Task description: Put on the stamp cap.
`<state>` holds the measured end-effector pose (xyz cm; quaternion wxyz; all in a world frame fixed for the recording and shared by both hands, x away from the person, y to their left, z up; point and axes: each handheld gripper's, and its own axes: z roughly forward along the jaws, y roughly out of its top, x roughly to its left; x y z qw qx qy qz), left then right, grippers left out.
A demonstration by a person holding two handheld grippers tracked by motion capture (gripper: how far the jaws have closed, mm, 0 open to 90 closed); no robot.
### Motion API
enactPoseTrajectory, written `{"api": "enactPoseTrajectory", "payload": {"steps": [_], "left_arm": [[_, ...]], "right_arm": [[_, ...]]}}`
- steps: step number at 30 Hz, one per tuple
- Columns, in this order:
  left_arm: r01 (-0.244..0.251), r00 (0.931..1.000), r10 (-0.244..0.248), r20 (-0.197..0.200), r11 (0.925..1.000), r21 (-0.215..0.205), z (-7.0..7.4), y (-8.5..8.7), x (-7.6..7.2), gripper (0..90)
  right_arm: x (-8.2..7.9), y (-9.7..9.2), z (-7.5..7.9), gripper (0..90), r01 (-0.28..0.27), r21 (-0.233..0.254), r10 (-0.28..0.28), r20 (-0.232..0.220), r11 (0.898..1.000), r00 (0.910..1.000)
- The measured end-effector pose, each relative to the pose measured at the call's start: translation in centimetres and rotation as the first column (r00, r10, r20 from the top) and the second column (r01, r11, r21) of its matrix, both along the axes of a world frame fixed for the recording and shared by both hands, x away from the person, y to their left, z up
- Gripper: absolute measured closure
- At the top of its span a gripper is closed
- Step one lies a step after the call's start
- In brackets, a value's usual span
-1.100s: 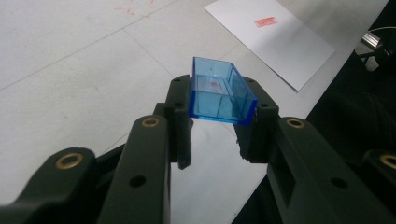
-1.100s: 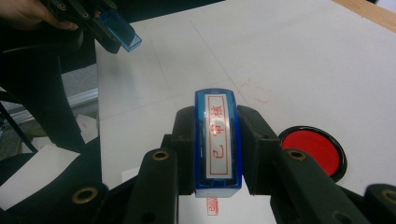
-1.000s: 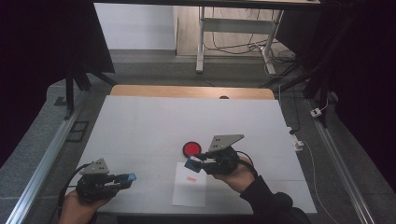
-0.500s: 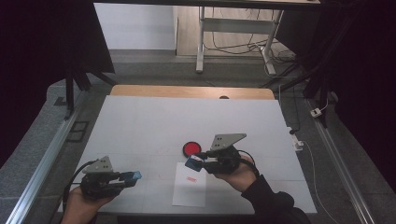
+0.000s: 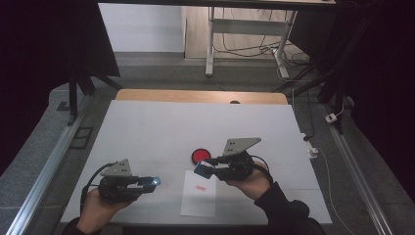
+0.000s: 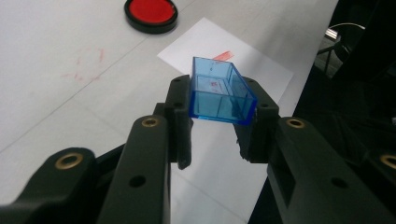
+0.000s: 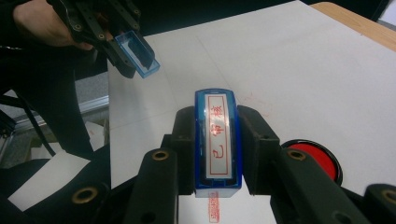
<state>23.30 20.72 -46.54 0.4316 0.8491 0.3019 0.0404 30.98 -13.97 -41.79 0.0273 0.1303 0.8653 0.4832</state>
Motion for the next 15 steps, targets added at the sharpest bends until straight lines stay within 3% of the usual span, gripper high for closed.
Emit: {"api": "enactPoseTrajectory", "payload": {"steps": [15], "left_arm": [[0.113, 0.9935, -0.113, 0.017, 0.9932, -0.027, 0.2, -2.9, 1.9, 68.0]], "right_arm": [[0.1, -0.1, 0.5, 70.0, -0.032, 0.022, 0.032, -0.007, 0.999, 0.9995]]}}
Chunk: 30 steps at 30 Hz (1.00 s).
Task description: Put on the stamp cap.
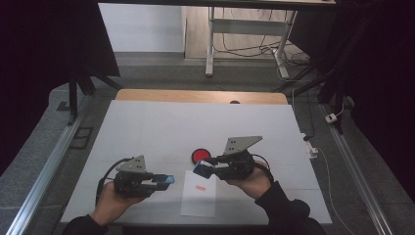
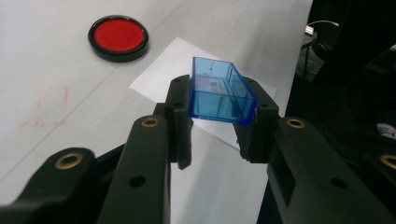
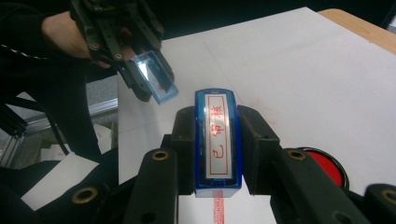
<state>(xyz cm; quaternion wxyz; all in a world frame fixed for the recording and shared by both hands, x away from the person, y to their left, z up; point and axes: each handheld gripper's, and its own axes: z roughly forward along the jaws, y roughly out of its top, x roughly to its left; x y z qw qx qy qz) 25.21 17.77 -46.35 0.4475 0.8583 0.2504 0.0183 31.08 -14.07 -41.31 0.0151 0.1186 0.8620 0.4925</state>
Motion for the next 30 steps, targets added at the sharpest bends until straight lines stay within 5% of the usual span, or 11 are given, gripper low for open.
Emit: {"api": "enactPoseTrajectory", "payload": {"steps": [13, 30], "left_arm": [[0.101, 0.9949, -0.100, 0.014, 0.9945, -0.031, 0.3, -2.3, 1.6, 68.1], [0.219, 0.9753, -0.220, -0.012, 0.9734, -0.066, 0.1, -5.0, 3.3, 68.3]], "right_arm": [[0.1, 0.0, 0.4, 70.0, -0.037, 0.040, 0.037, 0.002, 0.999, 0.9993], [-0.3, 1.1, 0.6, 70.0, -0.132, 0.059, 0.130, 0.026, 0.990, 0.9911]]}}
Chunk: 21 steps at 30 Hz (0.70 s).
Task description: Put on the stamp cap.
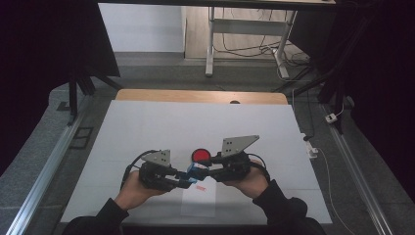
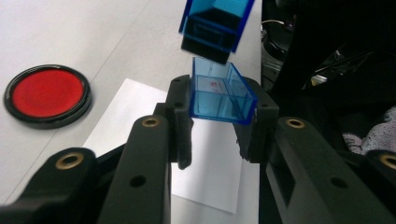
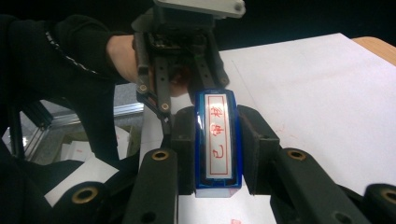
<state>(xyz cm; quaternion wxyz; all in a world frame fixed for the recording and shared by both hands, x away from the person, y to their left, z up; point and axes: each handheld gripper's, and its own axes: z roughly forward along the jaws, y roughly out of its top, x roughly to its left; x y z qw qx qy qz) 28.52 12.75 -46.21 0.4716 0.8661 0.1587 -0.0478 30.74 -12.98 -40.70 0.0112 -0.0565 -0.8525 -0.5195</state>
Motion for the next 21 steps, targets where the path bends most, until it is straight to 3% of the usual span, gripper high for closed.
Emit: {"api": "enactPoseTrajectory", "payload": {"steps": [21], "left_arm": [[0.106, 0.9943, -0.106, 0.006, 0.9927, -0.057, -0.29, -0.31, 0.95, 68.5]], "right_arm": [[-0.18, 0.21, -0.05, 70.1, -0.057, 0.022, 0.057, -0.003, 0.998, 0.9984]]}}
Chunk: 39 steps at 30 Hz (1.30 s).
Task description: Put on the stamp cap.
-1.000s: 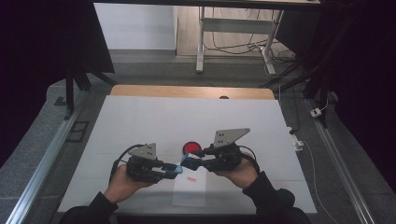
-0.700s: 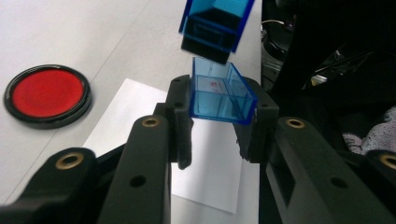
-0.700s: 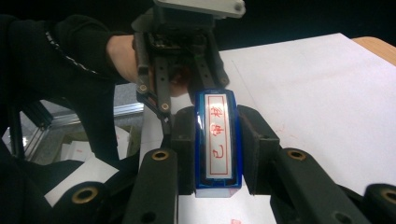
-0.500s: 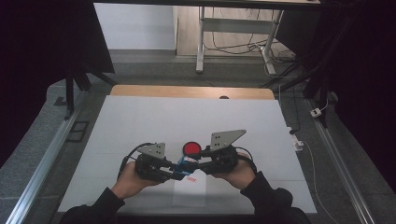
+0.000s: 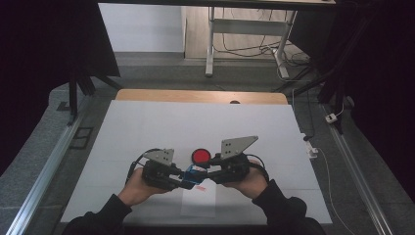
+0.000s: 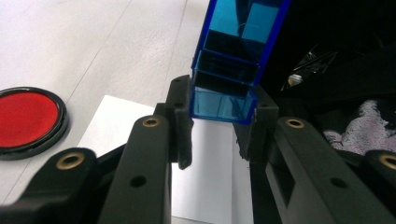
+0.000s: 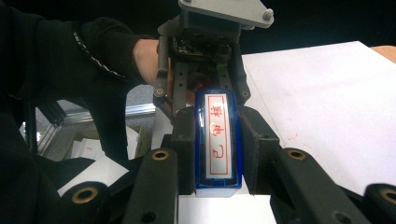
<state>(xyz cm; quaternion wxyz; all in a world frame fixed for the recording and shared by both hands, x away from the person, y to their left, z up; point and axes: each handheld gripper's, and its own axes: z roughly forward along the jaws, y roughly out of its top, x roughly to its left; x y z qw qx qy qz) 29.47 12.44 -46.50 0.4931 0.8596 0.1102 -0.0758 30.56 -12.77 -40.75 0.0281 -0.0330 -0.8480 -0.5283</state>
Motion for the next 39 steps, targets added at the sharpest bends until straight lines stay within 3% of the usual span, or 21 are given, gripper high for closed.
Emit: {"api": "enactPoseTrajectory", "payload": {"steps": [5, 12, 15, 21, 28, 39], "left_arm": [[0.036, 0.9994, -0.036, 0.001, 0.9990, -0.028, 0.05, 0.02, 0.00, 68.7], [0.036, 0.9992, -0.035, 0.016, 0.9985, -0.042, 0.14, 0.19, -0.02, 68.8], [0.042, 0.9990, -0.040, 0.017, 0.9967, -0.069, 0.26, 0.39, -0.02, 68.8], [0.039, 0.9991, -0.038, 0.019, 0.9969, -0.068, 0.22, 0.38, -0.03, 68.7], [-0.019, 0.9992, 0.020, 0.033, 0.9987, -0.047, 0.31, 0.47, -0.12, 62.7], [-0.090, 0.9952, 0.090, 0.039, 0.9959, -0.008, 0.31, 0.91, -0.48, 50.6]], "right_arm": [[-0.01, 0.03, -0.04, 70.1, -0.024, 0.007, 0.024, -0.005, 1.000, 0.9997], [-0.08, 0.06, -0.08, 70.1, -0.029, 0.016, 0.029, -0.006, 0.999, 0.9996], [0.00, -0.04, -0.12, 70.2, -0.028, 0.040, 0.029, -0.021, 0.999, 0.9993], [0.06, -0.06, -0.22, 70.1, -0.027, 0.050, 0.029, -0.030, 0.998, 0.9991], [-0.01, -0.01, -0.08, 70.1, -0.001, 0.032, 0.002, -0.002, 0.999, 1.0000], [0.01, -0.28, 0.03, 70.0, 0.026, 0.027, -0.026, 0.003, 0.999, 0.9997]]}}
